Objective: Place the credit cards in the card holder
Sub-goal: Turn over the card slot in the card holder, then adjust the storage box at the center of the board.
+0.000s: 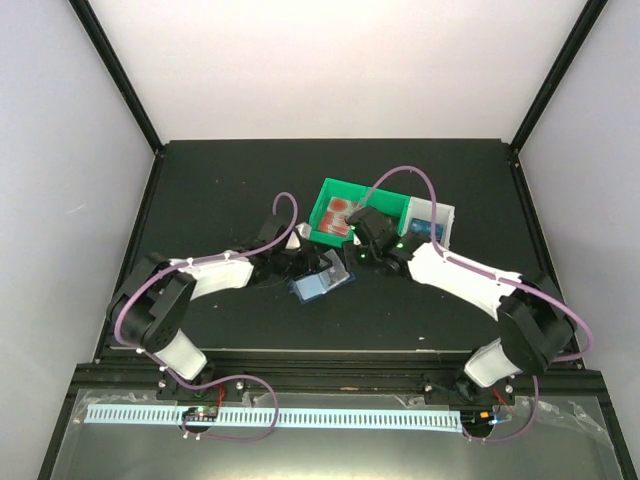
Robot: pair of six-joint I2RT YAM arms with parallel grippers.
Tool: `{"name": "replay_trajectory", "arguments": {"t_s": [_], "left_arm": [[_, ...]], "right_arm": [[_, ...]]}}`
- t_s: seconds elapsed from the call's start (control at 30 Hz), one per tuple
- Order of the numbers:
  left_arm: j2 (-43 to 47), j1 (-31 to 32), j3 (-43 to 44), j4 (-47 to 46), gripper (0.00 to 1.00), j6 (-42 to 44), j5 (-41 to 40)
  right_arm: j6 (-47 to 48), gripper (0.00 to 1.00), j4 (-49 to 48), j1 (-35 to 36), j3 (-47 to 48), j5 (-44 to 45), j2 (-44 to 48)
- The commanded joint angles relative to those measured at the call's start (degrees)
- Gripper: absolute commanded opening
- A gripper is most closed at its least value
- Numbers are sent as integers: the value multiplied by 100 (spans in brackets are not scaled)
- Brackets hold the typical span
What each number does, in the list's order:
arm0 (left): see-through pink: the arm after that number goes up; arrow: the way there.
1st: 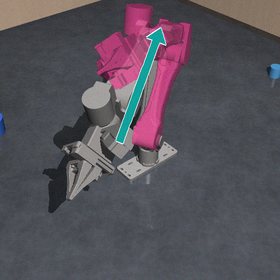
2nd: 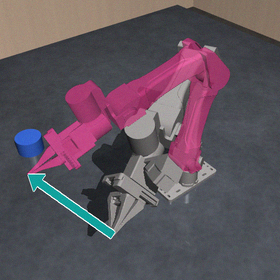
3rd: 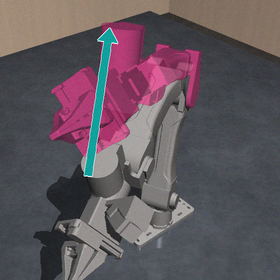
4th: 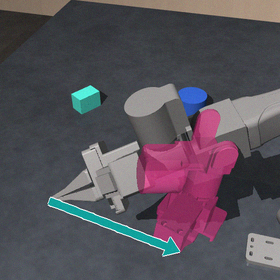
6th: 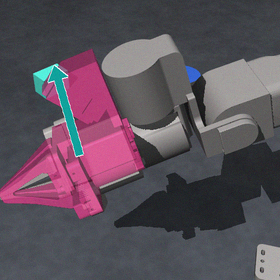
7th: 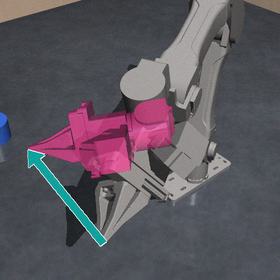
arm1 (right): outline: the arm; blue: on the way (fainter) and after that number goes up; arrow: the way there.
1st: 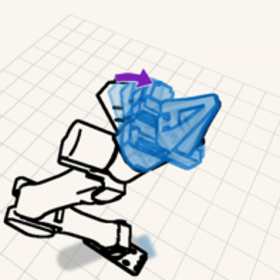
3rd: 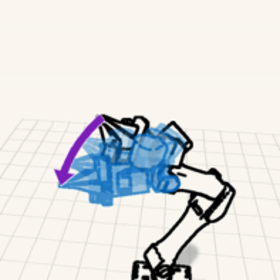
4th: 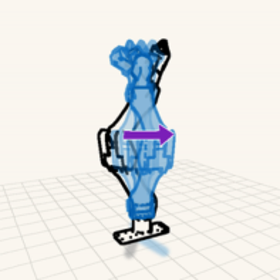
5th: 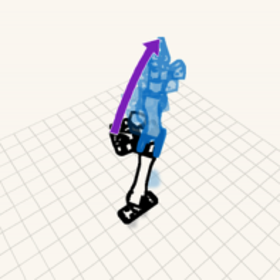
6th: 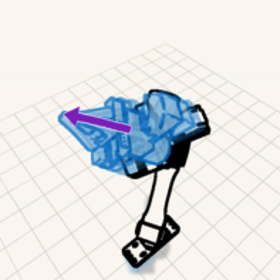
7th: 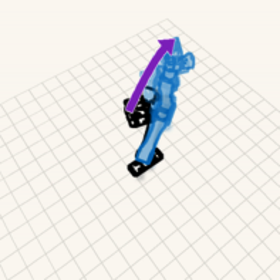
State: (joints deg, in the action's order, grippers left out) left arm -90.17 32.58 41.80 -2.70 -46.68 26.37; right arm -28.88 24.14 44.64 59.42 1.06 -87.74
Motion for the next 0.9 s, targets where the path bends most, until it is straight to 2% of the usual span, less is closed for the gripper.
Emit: {"name": "replay_trajectory", "arguments": {"t_s": [0.0, 0.2, 0.4, 0.57, 0.7, 0.87], "left_arm": [[-480, 147, 561, -448, 48, -12, 531], [-984, 329, 859, -532, 48, 36, 487], [-809, 363, 790, -110, 48, 277, 97], [-32, 370, 769, 644, 54, 873, -517], [507, 365, 795, 1357, 67, 1283, -1390], [932, 316, 747, 2039, 74, 1387, -2522]], "right_arm": [[-5, 37, 157, -325, -246, 521, 419], [335, 39, 115, -567, -573, -133, 563], [331, 38, -39, -572, -728, -542, 517], [418, 40, 149, -949, -607, -218, 952], [604, 42, 442, -1601, -526, -34, 1138], [629, 44, 1058, -2134, -402, 1370, 1143]]}}
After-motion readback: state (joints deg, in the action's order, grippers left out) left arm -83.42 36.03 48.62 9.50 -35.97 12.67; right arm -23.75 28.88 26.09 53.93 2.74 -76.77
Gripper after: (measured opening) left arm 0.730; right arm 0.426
